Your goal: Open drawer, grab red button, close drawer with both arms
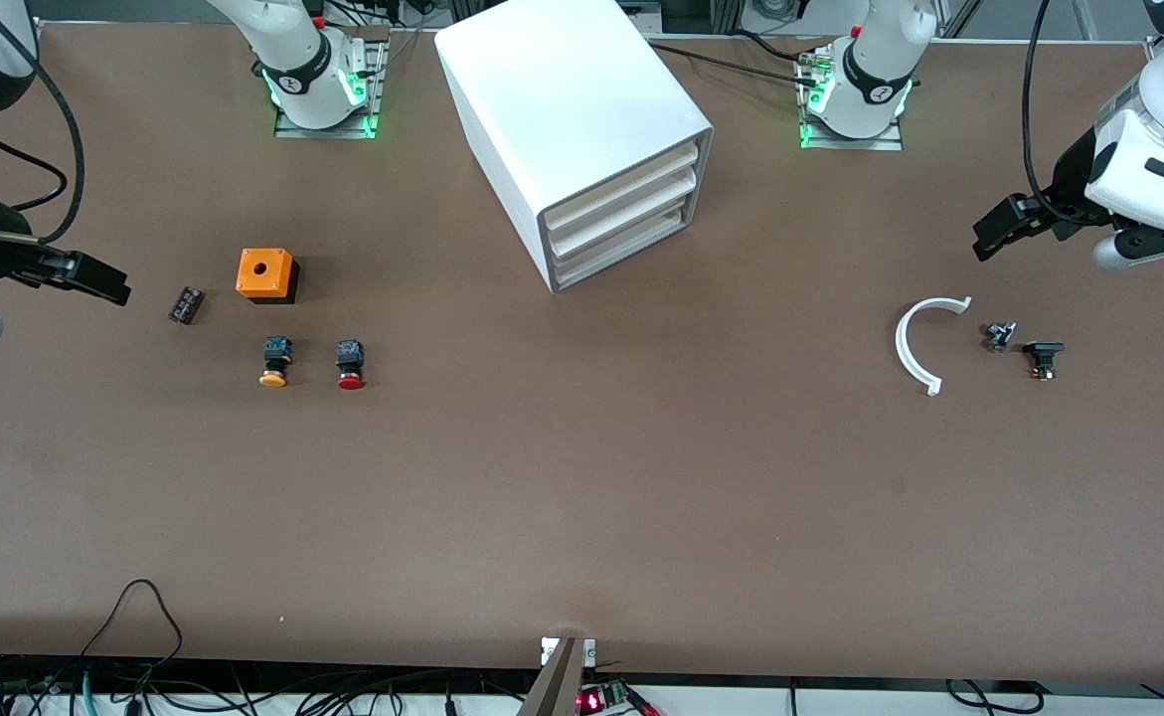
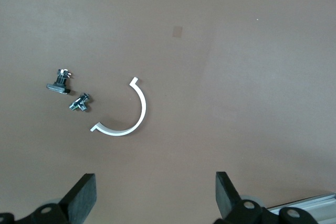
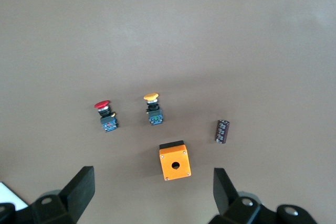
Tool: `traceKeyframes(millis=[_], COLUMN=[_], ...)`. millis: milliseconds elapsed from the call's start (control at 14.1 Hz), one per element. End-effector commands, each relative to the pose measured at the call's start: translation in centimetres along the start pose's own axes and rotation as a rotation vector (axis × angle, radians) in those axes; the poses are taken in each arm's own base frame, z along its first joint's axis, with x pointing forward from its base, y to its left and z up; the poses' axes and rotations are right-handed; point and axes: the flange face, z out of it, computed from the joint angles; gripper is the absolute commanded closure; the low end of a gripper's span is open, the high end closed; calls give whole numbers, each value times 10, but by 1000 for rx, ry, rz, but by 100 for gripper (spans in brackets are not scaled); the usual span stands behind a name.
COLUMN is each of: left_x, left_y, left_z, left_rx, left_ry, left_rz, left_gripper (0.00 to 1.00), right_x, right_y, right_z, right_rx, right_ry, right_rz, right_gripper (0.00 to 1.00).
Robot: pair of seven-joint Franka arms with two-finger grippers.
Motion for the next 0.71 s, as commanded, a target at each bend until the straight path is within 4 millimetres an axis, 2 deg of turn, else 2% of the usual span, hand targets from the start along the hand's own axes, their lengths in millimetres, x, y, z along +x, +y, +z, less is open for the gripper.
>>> traceKeyframes(millis=[0, 142, 425, 637], left_x=[10, 15, 18, 19], left_y=[1, -7, -9, -11], left_z=[-9, -11, -9, -9], left_rx=[4, 5, 5, 2], left_ry=[3, 8, 5, 5], left_rz=[134, 160, 158, 153], left_gripper=[0, 0, 0, 0], right_x=[-4, -9, -51, -57], right_y=[0, 4, 11, 12], right_z=[19, 21, 23, 23], right_rx=[5, 5, 7, 5], right_ry=[-4, -13, 10, -5], right_rz=[-62, -136, -139, -162], right_gripper=[0, 0, 0, 0])
